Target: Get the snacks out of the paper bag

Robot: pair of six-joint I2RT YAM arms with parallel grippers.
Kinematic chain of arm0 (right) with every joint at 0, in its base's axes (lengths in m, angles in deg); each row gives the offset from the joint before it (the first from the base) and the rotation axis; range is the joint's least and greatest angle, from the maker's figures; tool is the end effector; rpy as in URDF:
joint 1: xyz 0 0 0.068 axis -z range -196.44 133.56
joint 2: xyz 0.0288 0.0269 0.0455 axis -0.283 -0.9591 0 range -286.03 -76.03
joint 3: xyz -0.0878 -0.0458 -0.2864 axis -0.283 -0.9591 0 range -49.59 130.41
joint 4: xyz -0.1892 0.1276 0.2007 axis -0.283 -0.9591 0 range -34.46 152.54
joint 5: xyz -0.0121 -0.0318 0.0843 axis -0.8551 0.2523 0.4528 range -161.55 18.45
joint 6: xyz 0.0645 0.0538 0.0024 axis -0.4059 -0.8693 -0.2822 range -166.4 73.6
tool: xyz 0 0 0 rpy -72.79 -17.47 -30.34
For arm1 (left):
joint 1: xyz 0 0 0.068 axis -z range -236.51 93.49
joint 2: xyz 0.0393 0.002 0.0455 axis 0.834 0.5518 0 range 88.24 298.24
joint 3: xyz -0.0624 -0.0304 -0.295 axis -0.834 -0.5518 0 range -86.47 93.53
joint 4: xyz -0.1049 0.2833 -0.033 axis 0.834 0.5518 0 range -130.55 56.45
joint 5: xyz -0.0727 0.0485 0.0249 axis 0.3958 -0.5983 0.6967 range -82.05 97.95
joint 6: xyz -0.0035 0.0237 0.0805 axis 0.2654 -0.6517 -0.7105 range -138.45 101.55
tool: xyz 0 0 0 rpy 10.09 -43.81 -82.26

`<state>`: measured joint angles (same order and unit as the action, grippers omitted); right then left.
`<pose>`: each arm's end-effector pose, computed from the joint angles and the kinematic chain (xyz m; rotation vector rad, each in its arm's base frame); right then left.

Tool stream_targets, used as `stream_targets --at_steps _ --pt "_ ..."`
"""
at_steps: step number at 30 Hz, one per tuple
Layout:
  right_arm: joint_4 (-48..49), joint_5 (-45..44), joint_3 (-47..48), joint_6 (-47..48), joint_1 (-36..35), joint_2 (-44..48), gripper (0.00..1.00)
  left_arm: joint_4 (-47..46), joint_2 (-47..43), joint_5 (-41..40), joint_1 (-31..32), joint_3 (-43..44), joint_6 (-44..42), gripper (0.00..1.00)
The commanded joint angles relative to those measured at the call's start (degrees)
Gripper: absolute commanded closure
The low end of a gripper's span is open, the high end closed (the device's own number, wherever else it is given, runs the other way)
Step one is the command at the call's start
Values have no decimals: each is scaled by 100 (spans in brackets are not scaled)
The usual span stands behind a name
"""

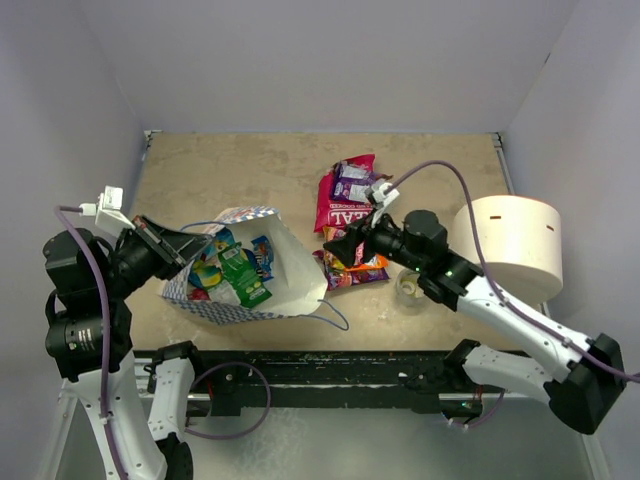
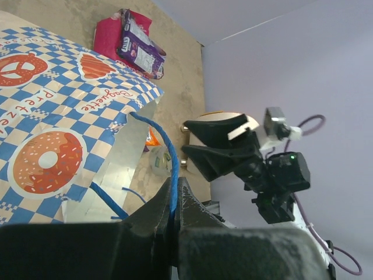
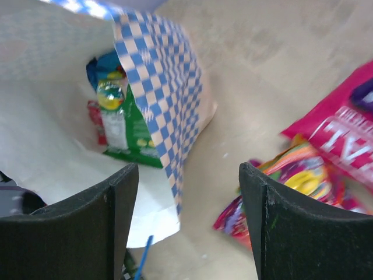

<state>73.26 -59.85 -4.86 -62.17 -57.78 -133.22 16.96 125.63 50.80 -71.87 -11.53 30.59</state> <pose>0.2168 0.2108 0.3531 -0.5325 1.5954 0.9266 0.1087 -0.0220 0.4732 -0.5725 1.8929 -1.1032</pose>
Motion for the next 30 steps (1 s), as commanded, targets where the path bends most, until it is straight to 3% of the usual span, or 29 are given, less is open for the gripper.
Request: stream_targets --at_steps 1,11,16,22,30 --pt "-221 340 114 -1441 -180 -564 28 -394 -31 274 -14 -73 614 100" --pt "-155 266 -605 -1396 -1022 -925 33 -726 185 235 -12 3 156 100" --pt "253 -192 -1152 -2593 -1086 -1035 53 -1047 -22 227 -11 -116 24 100" --pt "1548 -281 -1662 -4177 -1159 -1344 72 -1140 371 465 -11 192 -346 100" --pt "2452 -790 -1043 -4913 -1536 -2375 93 -2189 818 889 -11 326 -36 100"
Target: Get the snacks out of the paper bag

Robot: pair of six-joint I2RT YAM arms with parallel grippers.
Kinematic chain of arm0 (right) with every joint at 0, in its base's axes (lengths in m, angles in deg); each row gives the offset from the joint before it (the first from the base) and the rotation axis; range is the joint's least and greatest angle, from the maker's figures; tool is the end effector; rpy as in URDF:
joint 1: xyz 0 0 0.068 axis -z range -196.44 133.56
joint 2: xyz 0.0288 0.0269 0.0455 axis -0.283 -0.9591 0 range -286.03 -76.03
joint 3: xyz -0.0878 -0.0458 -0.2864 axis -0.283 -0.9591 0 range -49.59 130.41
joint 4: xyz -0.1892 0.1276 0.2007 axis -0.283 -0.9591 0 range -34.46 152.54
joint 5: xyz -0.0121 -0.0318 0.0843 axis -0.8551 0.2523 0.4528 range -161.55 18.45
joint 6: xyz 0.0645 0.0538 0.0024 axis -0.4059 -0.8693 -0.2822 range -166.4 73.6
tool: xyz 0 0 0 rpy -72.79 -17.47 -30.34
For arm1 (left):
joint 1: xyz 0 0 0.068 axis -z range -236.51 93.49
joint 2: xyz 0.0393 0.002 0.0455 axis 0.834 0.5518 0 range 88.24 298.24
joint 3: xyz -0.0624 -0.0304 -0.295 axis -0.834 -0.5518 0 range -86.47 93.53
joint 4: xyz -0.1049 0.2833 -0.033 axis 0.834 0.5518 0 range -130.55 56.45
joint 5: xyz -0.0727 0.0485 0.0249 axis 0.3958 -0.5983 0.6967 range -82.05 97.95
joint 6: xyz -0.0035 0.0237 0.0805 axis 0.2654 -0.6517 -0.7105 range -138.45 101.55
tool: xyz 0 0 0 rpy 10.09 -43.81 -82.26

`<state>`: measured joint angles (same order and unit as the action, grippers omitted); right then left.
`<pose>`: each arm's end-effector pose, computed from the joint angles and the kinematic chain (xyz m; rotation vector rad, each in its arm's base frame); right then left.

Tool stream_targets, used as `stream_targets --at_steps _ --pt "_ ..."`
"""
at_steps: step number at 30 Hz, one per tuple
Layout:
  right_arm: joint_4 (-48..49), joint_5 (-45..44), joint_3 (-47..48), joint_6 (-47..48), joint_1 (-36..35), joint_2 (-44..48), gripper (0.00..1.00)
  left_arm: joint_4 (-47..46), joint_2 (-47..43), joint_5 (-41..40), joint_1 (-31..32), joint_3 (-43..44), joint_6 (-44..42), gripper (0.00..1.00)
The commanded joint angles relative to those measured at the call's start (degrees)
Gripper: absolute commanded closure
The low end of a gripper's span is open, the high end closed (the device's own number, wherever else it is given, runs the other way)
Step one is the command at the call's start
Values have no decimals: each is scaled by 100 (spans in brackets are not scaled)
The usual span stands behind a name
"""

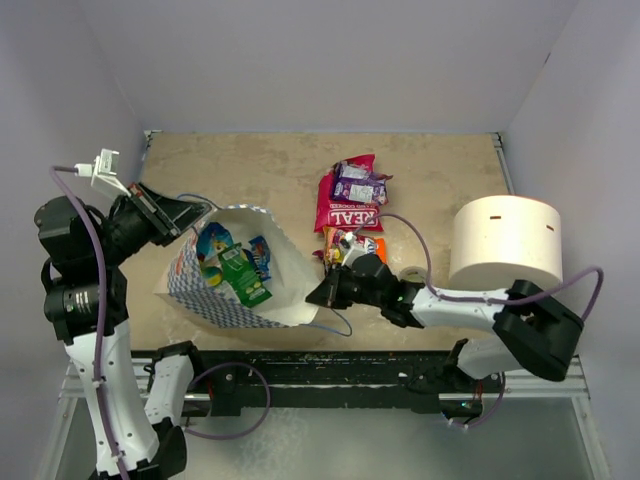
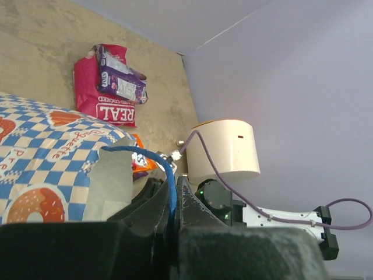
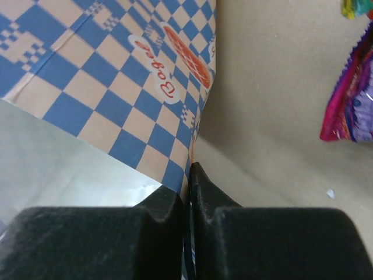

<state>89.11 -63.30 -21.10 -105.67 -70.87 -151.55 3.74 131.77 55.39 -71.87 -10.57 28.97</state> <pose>0.1805 0.2708 0.1767 -0.0172 2.2203 1.3763 0.1492 -0.0152 0.4970 -0.3780 1.8125 -1.1272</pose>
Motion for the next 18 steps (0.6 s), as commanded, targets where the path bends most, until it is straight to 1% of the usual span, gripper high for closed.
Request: stream_targets --at_steps 1,6,8,10,13,15,18 --pt "952 -485 844 -557 -343 -811 94 -974 244 485 -11 203 192 100" --pt "1320 -849 1618 -764 -881 -1703 95 -1203 347 721 -15 197 468 100" --pt "1399 -961 1762 -809 -981 -1880 94 -889 185 616 -18 249 307 100" --pt "1321 -1127 1755 -750 -998 -1868 92 -280 -45 529 -13 252 68 100" --pt "736 -1122 1702 -372 -991 -1608 81 464 -531 421 -11 108 -209 100" --pt "272 -1233 1655 340 -983 -1354 72 768 -881 338 -14 -66 -220 100" --pt "-560 -1453 1510 1250 -957 -866 56 952 -1355 303 -16 -415 27 100"
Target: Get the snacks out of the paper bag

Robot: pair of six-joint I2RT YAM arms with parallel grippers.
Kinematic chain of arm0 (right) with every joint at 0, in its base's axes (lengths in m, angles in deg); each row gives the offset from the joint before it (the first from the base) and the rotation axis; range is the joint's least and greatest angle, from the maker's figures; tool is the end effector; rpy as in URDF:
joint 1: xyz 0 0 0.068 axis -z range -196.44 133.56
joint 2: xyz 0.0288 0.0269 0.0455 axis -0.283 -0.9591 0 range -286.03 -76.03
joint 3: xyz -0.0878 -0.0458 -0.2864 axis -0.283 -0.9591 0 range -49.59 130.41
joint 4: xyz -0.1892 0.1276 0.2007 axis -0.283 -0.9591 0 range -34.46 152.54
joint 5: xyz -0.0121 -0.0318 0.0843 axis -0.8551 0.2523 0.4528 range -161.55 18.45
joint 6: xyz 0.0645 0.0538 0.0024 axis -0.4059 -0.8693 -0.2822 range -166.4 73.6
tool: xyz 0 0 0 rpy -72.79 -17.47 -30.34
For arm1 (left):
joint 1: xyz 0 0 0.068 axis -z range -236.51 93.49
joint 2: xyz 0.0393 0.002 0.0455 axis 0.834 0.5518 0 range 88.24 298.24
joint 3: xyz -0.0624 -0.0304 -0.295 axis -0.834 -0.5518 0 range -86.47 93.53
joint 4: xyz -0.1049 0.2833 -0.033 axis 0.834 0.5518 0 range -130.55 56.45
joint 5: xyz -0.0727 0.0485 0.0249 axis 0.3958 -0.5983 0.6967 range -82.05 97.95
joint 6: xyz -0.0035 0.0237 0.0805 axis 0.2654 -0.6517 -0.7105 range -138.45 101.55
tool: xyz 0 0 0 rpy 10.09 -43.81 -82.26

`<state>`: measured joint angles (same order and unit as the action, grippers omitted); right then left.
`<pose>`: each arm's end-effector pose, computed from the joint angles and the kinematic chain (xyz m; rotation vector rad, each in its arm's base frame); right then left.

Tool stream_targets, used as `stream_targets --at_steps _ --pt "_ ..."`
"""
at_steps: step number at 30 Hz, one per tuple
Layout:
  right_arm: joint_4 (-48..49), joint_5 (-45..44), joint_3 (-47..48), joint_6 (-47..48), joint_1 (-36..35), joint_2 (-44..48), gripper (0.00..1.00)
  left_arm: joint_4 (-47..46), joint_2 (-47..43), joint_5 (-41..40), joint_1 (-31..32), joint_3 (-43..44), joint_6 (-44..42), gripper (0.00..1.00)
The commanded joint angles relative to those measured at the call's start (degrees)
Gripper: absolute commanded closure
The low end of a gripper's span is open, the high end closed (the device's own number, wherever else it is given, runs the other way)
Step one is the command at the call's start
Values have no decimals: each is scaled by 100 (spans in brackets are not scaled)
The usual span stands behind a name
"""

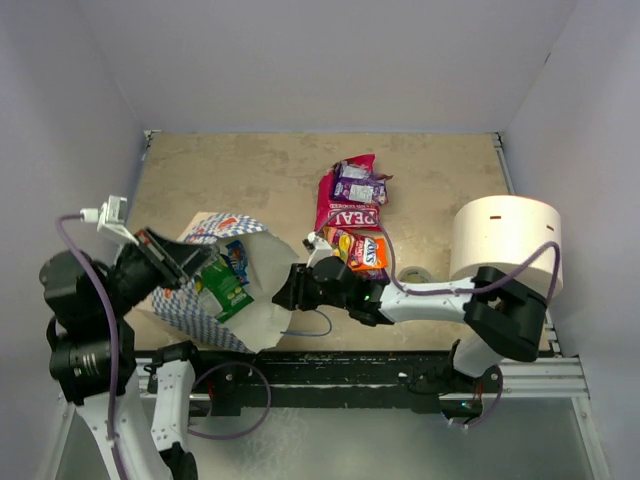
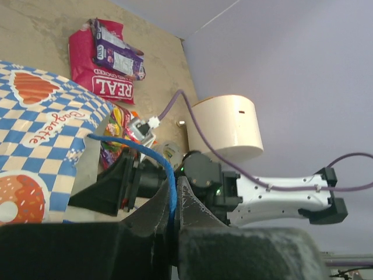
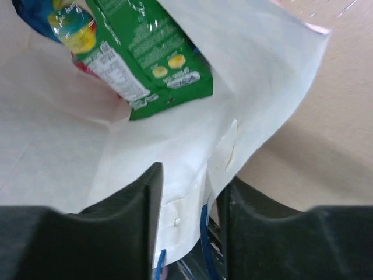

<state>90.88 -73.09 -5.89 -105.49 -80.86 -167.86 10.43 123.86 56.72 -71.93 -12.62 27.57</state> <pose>0.1771 0.3658 0.1827 -0.0812 2.1900 1.3429 0.1016 -0.0294 0.4848 -0.3489 1.8271 -1.1335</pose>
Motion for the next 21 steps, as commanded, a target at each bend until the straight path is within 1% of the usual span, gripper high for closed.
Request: stream_targets --at_steps 1,4,9,12,14,16,18,21 --pt "-1005 -556 -68 1519 55 936 50 307 -693 163 -5 -288 233 100" --pt "-1694 -745 -199 2464 117 1508 42 442 -895 74 -6 -346 310 100" --pt "-2662 -994 -43 4415 124 2243 37 461 -870 4 -6 -238 280 100" --pt "-3079 -1064 254 5223 130 2489 35 449 -789 -57 -13 -113 211 100" --pt "-3258 -1074 489 5506 127 2635 35 452 -760 -89 -7 -75 171 100" --pt "-3106 -1035 678 5693 129 2743 34 420 -732 -93 -6 -80 174 100" --pt "-2883 -804 808 5572 126 2817 34 330 -723 -100 -12 -48 206 100" --pt "-2221 -310 871 5140 72 2867 35 77 -771 -148 -7 35 247 100"
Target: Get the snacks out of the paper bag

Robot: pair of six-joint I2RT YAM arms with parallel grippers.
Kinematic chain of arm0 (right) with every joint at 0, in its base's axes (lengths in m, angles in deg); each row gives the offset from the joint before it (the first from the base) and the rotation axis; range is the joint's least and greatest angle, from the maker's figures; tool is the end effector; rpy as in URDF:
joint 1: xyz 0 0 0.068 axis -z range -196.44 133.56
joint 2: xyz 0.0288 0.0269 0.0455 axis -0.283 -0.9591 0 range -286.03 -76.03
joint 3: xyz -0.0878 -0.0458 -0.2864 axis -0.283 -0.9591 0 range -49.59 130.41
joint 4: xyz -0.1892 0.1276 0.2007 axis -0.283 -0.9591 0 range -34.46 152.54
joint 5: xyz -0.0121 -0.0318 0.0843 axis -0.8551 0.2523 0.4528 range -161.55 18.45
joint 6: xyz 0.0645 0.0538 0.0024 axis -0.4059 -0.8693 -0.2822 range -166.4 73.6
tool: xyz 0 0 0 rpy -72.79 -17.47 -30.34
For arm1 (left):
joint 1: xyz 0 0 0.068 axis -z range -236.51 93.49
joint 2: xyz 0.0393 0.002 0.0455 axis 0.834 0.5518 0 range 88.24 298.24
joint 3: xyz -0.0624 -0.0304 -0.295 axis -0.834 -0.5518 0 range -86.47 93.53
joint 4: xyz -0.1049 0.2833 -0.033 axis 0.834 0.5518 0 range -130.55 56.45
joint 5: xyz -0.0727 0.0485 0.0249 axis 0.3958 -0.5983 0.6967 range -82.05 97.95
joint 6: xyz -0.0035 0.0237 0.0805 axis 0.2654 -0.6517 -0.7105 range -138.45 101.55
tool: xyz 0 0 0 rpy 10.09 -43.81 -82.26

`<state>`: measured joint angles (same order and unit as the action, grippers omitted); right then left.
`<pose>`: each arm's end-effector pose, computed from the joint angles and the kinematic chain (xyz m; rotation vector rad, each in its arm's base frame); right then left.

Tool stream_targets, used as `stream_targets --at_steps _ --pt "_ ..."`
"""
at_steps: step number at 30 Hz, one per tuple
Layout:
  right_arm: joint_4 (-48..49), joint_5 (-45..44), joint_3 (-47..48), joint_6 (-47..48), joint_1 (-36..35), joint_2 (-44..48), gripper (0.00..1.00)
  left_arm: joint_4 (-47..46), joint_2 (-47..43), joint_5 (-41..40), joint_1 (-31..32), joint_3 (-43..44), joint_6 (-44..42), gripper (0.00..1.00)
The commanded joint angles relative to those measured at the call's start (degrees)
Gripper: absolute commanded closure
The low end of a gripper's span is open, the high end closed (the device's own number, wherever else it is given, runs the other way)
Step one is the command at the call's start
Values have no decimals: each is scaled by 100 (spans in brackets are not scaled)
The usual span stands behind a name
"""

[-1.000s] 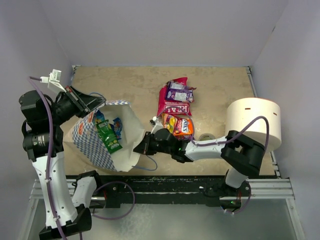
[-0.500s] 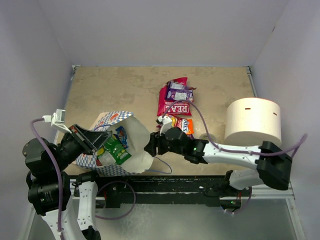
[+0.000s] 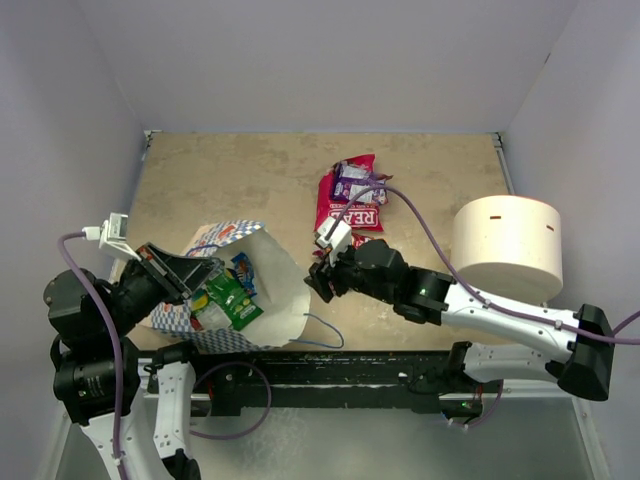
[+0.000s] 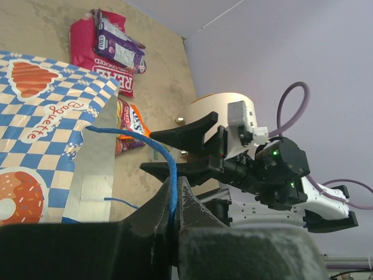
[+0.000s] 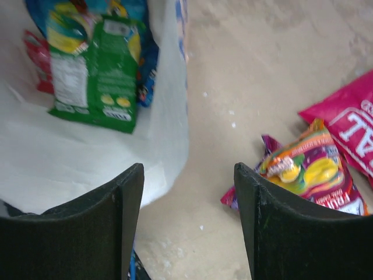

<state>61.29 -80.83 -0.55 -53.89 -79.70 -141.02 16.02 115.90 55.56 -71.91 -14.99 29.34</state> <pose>0.1592 0.2899 0.3156 -0.7979 1.7540 0.6936 0.0595 -0.0400 0.4672 -0.3935 1.8231 -1.1372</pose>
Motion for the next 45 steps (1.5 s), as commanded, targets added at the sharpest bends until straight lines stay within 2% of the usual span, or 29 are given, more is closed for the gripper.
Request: stream_targets --at_steps 1,4,6,8,10,18,23,26,30,32,34,45 --pt "1000 538 343 -223 -57 153 35 -568 16 -30 -14 276 61 100" --pt "1691 716 306 -763 -82 -113 36 -793 90 23 -7 272 37 100" --pt "1750 498 384 -1100 -97 -388 37 -883 277 11 -7 327 38 100" --pt "1144 -199 614 -1618 -94 -652 36 -991 509 17 -8 451 -4 100" --pt "564 -502 805 -1766 -55 -844 33 -946 760 4 -9 641 -166 100" --pt "700 -324 1649 422 12 -1692 29 -863 920 13 -7 783 -465 100" --pt "625 -35 2538 565 31 -2404 34 -979 1020 -82 -11 817 -466 100" --pt "727 -230 2936 404 45 -2824 45 -872 1193 -255 -8 942 -547 100" --pt "480 -359 3598 392 124 -3266 70 -918 1546 -497 -8 1057 -554 100" --pt "404 -489 3767 408 177 -3367 88 -1134 1752 -540 -12 1124 -539 100" --pt "398 -586 3869 383 279 -3416 100 -1431 1994 -599 -8 1178 -503 100" --pt "610 -556 4104 557 950 -3459 100 -3348 3224 -235 11 1773 -142 100"
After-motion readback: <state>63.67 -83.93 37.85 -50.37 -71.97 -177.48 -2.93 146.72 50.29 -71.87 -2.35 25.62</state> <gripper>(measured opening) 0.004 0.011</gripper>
